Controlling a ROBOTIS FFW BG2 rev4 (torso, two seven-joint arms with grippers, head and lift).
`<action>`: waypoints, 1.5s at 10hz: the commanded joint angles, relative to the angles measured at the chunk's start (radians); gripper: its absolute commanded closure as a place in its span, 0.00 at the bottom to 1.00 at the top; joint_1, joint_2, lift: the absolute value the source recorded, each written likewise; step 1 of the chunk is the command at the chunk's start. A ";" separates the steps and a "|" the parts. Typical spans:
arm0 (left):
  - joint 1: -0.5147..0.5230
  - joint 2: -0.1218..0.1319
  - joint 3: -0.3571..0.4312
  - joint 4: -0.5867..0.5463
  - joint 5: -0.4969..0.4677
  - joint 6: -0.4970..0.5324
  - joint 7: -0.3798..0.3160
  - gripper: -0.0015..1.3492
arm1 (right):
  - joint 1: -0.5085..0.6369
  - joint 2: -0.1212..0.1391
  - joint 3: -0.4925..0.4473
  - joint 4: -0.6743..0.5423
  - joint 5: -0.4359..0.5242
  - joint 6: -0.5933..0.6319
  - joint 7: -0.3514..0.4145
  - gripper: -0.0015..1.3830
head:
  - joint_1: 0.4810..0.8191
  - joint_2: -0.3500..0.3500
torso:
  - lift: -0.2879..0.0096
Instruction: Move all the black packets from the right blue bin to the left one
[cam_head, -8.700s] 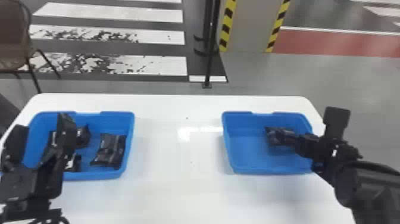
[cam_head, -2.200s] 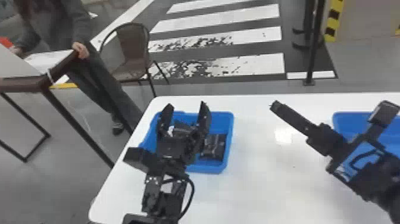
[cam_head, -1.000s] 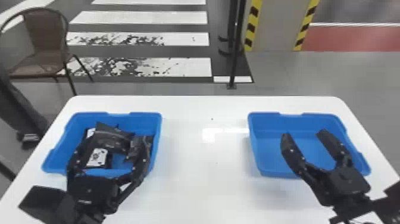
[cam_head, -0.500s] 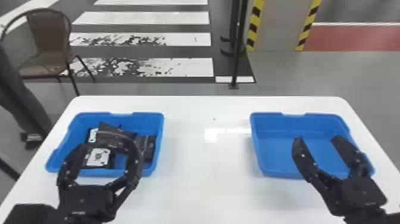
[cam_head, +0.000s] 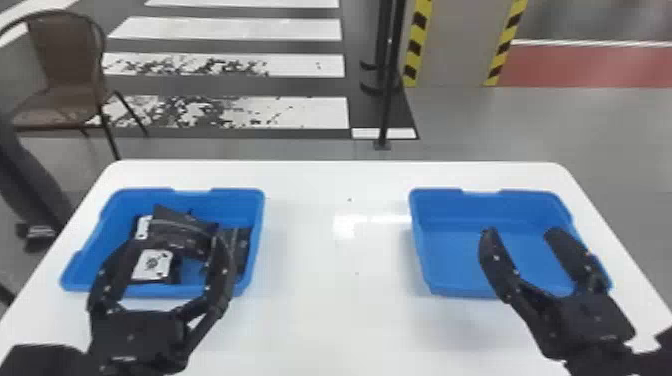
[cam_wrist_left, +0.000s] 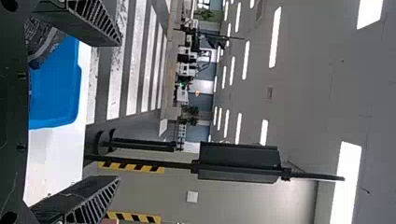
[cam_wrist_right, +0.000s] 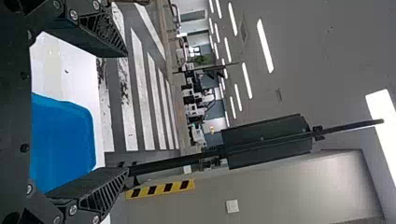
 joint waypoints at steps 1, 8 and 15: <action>0.001 -0.001 -0.001 0.000 0.000 0.005 0.000 0.00 | 0.010 0.000 0.000 -0.015 0.005 0.020 -0.010 0.12 | 0.63 0.48 | 0.50; 0.008 0.001 -0.001 0.000 0.016 0.015 0.000 0.00 | 0.017 -0.008 0.004 -0.030 0.001 0.066 -0.027 0.12 | 0.63 0.48 | 0.50; 0.008 0.002 -0.003 0.000 0.024 -0.005 0.000 0.02 | 0.008 -0.015 0.016 -0.020 -0.005 0.054 -0.027 0.12 | 0.63 0.49 | 0.50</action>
